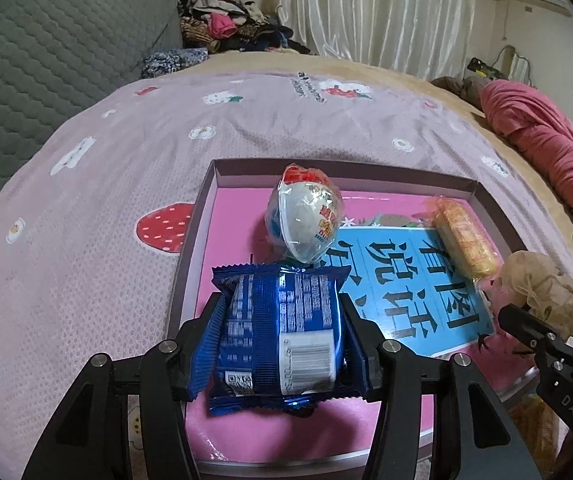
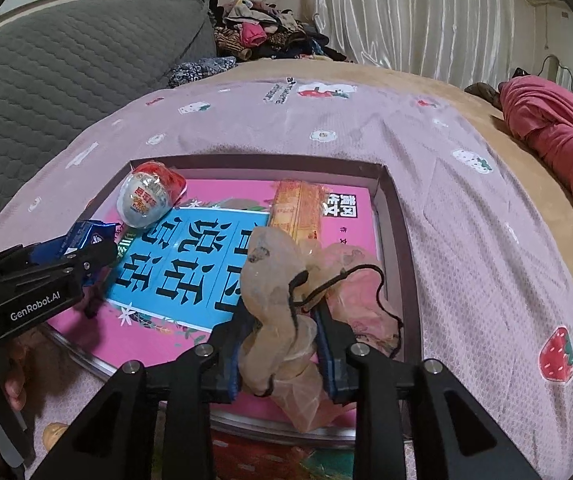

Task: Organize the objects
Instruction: 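Carry the blue packet over the tray with the left gripper while the right carries the scrunchie there, then open the left gripper over the tray while the right releases the scrunchie there, then withdraw both grippers from the tray and approach the blue egg and green ring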

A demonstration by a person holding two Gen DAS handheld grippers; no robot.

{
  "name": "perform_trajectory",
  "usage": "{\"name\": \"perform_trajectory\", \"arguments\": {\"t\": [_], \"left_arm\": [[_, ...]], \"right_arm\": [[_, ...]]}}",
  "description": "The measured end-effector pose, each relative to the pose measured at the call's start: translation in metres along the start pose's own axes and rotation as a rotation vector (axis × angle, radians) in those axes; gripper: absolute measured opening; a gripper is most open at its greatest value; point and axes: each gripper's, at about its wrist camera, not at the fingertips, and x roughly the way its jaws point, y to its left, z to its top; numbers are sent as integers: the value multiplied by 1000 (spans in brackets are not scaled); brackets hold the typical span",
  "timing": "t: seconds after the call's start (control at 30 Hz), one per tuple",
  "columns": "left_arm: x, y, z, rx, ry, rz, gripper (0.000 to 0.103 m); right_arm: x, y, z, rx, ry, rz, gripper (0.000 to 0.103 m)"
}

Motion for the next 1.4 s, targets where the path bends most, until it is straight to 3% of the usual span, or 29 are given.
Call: {"name": "perform_trajectory", "arguments": {"t": [0.1, 0.2, 0.4, 0.67, 0.73, 0.87, 1.23, 1.4], "left_arm": [[2, -1, 0, 1, 8, 5, 58], [-1, -4, 1, 2, 12, -4, 73], [-13, -4, 2, -6, -5, -26, 73], [-26, -2, 6, -7, -15, -15, 75], [-31, -1, 7, -7, -21, -16, 80], [-41, -2, 9, 1, -48, -7, 81], [-62, 5, 13, -5, -91, 8, 81], [-70, 10, 15, -17, -112, 0, 82]], "right_arm": [[1, 0, 0, 2, 5, 0, 40], [0, -1, 0, 8, 9, -5, 49], [-8, 0, 3, 13, -13, 6, 58], [-21, 1, 5, 6, -37, -1, 60], [-26, 3, 7, 4, -46, -6, 62], [-35, 5, 8, -5, -72, -9, 69], [-50, 7, 11, -19, -120, -22, 71], [-52, 14, 12, -48, -135, -3, 82]]}}
